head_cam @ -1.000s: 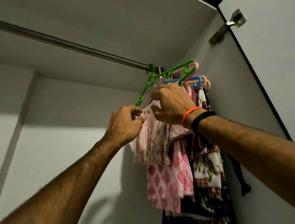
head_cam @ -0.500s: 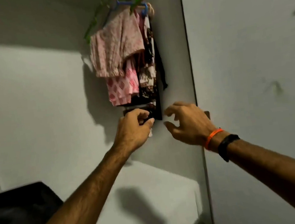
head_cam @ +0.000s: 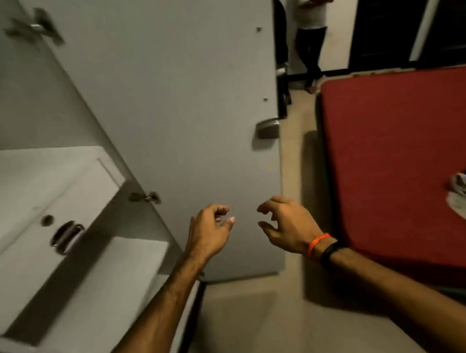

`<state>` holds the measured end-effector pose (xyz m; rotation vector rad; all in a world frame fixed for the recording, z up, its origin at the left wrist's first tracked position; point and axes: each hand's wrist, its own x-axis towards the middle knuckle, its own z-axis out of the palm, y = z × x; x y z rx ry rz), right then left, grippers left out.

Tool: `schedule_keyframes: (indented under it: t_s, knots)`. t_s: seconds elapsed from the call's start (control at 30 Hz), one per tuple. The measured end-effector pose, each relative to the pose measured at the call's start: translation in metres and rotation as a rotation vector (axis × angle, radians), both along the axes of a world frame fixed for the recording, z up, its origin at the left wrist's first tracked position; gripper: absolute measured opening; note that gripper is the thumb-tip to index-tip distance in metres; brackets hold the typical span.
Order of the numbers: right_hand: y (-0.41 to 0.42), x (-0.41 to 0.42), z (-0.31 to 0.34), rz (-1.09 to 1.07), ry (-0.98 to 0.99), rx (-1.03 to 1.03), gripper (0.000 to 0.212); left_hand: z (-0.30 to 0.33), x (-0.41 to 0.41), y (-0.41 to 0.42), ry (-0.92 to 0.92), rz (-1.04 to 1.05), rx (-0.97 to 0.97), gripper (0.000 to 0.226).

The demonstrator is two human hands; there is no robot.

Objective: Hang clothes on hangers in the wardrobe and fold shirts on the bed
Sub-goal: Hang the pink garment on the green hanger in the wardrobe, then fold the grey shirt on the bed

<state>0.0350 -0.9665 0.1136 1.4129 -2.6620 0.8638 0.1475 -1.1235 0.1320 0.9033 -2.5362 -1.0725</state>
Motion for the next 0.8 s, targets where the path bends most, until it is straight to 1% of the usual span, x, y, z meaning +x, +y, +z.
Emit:
schedule_keyframes:
  t_s: [0.13, 0.3, 0.43, 0.6, 0.8]
  knots:
    - [0.124, -0.036, -0.051, -0.139, -0.137, 0.096, 0.032, -0.058, -0.065, 0.113, -0.101, -0.128, 0.103, 0.035]
    - [0.246, -0.078, -0.093, -0.361, -0.259, 0.150, 0.025, -0.108, -0.146, 0.228, -0.190, -0.317, 0.154, 0.026]
    - [0.321, -0.117, -0.118, -0.552, -0.349, 0.152, 0.026, -0.134, -0.213, 0.302, -0.253, -0.470, 0.160, 0.025]
    - [0.395, -0.176, -0.142, -0.752, -0.442, 0.159, 0.027, -0.164, -0.303, 0.372, -0.314, -0.651, 0.149, 0.028]
    - [0.467, -0.247, -0.146, -0.990, -0.530, 0.152, 0.026, -0.171, -0.405, 0.438, -0.382, -0.821, 0.131, 0.029]
